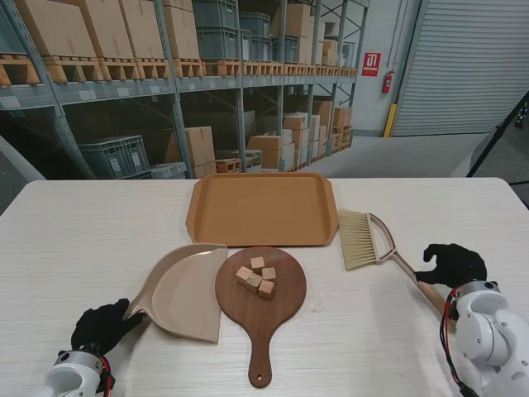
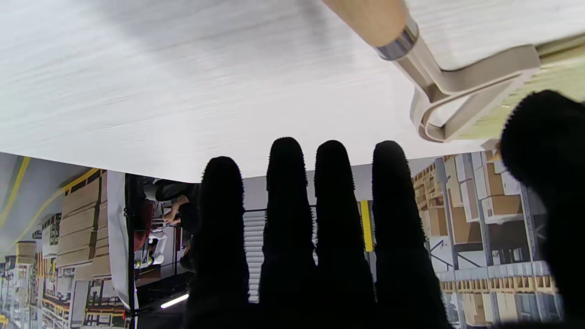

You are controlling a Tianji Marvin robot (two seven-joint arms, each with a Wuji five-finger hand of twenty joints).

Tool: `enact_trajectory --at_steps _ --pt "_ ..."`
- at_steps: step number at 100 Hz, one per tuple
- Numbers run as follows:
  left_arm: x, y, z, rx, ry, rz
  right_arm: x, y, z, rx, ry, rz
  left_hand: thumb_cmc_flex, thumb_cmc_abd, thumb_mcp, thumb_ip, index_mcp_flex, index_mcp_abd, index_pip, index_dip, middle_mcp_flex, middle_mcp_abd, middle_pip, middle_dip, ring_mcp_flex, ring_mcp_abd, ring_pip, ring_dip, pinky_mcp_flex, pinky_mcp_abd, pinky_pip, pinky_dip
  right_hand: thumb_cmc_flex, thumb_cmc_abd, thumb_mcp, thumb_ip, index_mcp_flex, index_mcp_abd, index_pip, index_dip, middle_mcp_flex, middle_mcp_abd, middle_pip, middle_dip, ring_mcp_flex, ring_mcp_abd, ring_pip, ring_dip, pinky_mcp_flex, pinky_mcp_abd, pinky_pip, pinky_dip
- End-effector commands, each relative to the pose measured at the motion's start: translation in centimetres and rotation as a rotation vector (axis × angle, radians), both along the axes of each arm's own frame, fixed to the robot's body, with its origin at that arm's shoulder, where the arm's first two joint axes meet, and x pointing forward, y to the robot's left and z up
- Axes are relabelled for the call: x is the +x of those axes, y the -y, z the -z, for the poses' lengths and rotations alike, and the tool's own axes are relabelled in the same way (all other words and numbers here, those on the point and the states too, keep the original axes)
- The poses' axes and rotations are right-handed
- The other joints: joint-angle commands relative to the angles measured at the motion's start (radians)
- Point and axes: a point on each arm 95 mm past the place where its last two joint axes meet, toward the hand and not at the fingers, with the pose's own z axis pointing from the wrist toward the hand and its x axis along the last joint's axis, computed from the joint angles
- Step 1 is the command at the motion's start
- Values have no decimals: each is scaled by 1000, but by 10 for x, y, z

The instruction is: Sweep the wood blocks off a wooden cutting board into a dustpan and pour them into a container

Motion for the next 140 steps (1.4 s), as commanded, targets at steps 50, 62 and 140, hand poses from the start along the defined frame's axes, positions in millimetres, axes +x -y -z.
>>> enact_trajectory --at_steps 50,62,140 --pt "-11 2 14 -10 -63 -1 -14 9 37 -50 -110 1 133 143 90 -1 67 -36 33 8 57 -341 1274 -35 59 -274 2 11 -8 -18 23 28 -2 -44 67 -20 -7 -37 98 73 -33 -49 101 69 19 -42 95 45 10 -36 70 -8" --pt "-11 1 14 -9 -63 -2 -14 9 40 -55 -116 0 133 143 90 -1 67 -36 33 8 56 -340 1274 -36 59 -274 2 11 -8 -18 24 28 10 -59 88 -21 0 -46 125 86 -24 -58 122 79 27 -47 107 47 14 -37 76 -11" --pt "-11 3 15 -19 -82 2 -16 11 45 -65 -114 46 132 140 91 -1 68 -37 32 8 56 -339 1271 -42 60 -272 -1 11 -8 -18 24 28 257 -186 304 -140 6 -116 311 -47 26 -90 166 74 79 -65 130 34 52 -36 122 -44"
